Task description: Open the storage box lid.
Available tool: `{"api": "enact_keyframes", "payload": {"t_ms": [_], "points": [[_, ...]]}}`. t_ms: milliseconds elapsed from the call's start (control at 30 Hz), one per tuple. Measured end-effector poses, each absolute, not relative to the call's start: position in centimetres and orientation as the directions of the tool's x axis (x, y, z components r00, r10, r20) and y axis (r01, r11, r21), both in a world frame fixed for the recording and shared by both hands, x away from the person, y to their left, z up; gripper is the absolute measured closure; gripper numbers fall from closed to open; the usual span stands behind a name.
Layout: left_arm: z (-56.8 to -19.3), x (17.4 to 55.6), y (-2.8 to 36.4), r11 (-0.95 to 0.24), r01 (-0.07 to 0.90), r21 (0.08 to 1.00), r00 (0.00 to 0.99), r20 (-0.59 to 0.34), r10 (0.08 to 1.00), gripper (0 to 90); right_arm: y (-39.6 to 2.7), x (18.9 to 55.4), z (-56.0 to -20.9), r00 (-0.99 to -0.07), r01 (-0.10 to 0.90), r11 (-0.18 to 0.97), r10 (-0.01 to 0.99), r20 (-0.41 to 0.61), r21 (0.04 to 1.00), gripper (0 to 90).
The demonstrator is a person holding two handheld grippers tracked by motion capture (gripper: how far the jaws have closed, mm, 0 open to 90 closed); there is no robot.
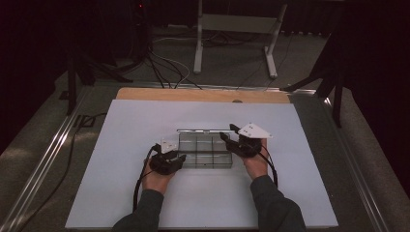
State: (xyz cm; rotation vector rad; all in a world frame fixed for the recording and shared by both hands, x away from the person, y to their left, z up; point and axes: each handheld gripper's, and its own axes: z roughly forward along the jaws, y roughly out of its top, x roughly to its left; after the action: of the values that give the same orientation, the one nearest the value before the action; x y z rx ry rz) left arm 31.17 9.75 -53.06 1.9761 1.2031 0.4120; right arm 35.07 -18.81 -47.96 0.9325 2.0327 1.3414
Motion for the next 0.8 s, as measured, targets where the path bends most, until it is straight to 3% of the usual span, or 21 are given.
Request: {"api": "enact_keyframes", "payload": {"t_ms": [800], "points": [[-52.9,30.4,9.3,-0.277,0.613,0.740,0.499,-0.091,0.862,65.2,-19.4,37.1,-49.2,-0.601,0.339,0.218,0.798,0.033,0.915,54.4]]}}
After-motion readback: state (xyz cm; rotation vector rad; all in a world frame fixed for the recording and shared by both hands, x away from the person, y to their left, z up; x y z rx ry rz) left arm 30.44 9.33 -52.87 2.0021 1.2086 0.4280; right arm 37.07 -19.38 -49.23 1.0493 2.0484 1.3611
